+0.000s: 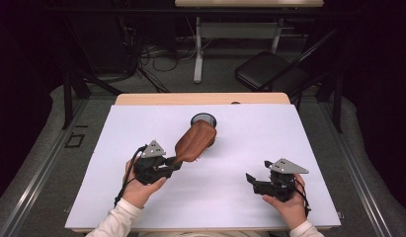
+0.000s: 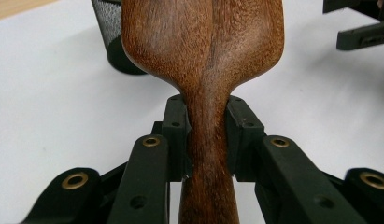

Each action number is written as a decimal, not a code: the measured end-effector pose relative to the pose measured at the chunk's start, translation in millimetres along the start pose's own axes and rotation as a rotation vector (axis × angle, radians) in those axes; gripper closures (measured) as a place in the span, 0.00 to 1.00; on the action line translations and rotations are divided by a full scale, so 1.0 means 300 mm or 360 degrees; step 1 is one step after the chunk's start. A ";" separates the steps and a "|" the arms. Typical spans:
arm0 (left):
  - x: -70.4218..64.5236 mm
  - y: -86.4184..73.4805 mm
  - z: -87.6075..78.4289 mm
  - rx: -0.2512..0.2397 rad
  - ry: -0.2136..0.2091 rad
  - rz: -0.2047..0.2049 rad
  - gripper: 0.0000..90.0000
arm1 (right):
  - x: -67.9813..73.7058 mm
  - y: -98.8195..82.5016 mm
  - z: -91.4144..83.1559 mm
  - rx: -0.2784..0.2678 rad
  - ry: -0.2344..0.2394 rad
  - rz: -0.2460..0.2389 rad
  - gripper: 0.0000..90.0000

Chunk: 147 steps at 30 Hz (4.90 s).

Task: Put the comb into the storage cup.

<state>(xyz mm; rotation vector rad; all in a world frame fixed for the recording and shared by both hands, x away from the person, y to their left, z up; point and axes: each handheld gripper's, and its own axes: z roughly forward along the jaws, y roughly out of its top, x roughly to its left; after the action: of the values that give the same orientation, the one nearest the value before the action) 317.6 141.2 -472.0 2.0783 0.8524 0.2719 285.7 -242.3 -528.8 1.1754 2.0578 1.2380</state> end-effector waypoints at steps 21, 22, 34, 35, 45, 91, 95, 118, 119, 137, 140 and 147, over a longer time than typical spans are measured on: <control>-0.014 0.110 0.041 -0.0194 0.0074 0.0008 0.80 | -0.002 -0.001 0.000 -0.0005 0.0000 0.0001 0.18; -0.015 0.113 0.043 -0.0203 0.0075 0.0000 0.80 | -0.003 -0.001 0.000 -0.0003 0.0001 0.0000 0.18; -0.026 0.143 0.077 -0.0304 0.0095 0.0003 0.80 | -0.004 -0.002 0.003 -0.0007 0.0012 0.0002 0.19; -0.028 0.143 0.079 -0.0315 0.0097 0.0004 0.80 | -0.003 -0.002 0.002 -0.0003 0.0013 0.0000 0.18; -0.029 0.135 0.096 -0.0372 0.0083 0.0004 0.80 | -0.003 0.004 0.024 -0.0003 0.0062 0.0041 0.18; 0.000 0.112 0.100 -0.0408 0.0081 -0.0030 0.80 | -0.039 0.398 0.178 0.0128 0.0345 0.0506 0.18; 0.001 0.110 0.102 -0.0410 0.0085 -0.0030 0.80 | -0.033 0.440 0.186 0.0124 0.0378 0.0517 0.17; -0.001 0.104 0.118 -0.0399 0.0081 -0.0026 0.80 | -0.012 0.550 0.218 0.0069 0.0500 0.0604 0.16; -0.002 0.104 0.119 -0.0397 0.0082 -0.0022 0.80 | -0.011 0.552 0.220 0.0075 0.0493 0.0608 0.16; -0.016 0.103 0.133 -0.0390 0.0062 -0.0002 0.80 | -0.012 0.575 0.259 0.0076 0.0515 0.0651 0.16; -0.019 0.103 0.135 -0.0387 0.0060 0.0003 0.80 | -0.012 0.575 0.265 0.0078 0.0522 0.0659 0.16; -0.028 0.101 0.143 -0.0381 0.0047 0.0015 0.80 | -0.014 0.573 0.276 0.0079 0.0538 0.0681 0.16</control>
<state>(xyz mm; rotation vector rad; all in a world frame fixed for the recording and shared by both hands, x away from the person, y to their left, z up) 346.0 96.3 -473.6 1.8595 0.7870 0.3912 422.8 -167.1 -419.2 1.5796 2.1468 1.6907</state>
